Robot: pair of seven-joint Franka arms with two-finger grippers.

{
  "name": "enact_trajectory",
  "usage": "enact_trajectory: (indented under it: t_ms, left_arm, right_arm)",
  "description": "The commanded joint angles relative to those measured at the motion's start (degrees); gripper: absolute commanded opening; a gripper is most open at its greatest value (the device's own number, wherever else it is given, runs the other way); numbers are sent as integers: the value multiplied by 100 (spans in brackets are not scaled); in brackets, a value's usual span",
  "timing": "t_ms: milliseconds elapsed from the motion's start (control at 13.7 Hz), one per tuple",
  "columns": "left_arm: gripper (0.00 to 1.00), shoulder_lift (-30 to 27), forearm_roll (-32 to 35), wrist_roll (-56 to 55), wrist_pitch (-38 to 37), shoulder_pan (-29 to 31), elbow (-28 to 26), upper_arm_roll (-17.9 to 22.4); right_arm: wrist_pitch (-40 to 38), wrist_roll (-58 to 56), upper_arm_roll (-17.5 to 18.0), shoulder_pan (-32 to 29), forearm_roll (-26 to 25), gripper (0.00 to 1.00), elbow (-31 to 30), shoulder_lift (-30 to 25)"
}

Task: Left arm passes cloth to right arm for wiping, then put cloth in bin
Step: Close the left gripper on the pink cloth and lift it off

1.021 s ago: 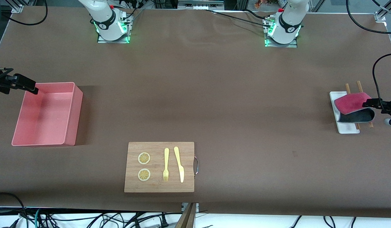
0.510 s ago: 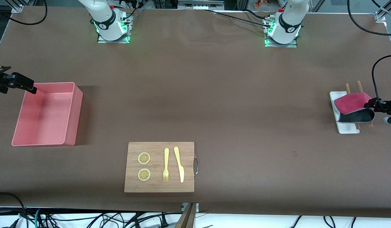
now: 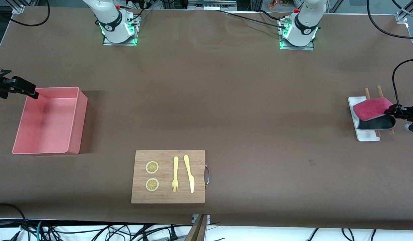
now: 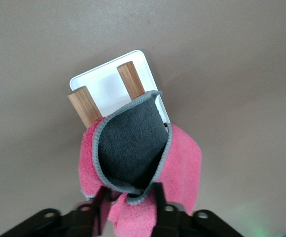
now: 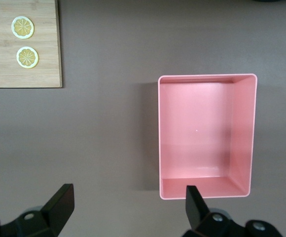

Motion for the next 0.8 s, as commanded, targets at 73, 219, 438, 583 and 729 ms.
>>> enact_trajectory:
  t_ms: [73,219,438,583,729]
  left_arm:
    - [18,60,120,152,-59,36,185,-44]
    - [11,59,121,144,-68,36,185,-44]
    - [9,59,112,135,-68,36,177,-44]
    - [0,59,103,118,-68,27,185,-44]
    - [0,42,50,39,-85,10,194,-52]
  right_arm:
    - [60,58,6,0,109,100,49,32]
    - [210,58,-3,-9,100,100,49,111]
    - [325,49,-3,-18,91,100,58,191]
    - [325,14,-3,-18,91,100,49,191]
    - [307,5,-3,0,74,100,49,191]
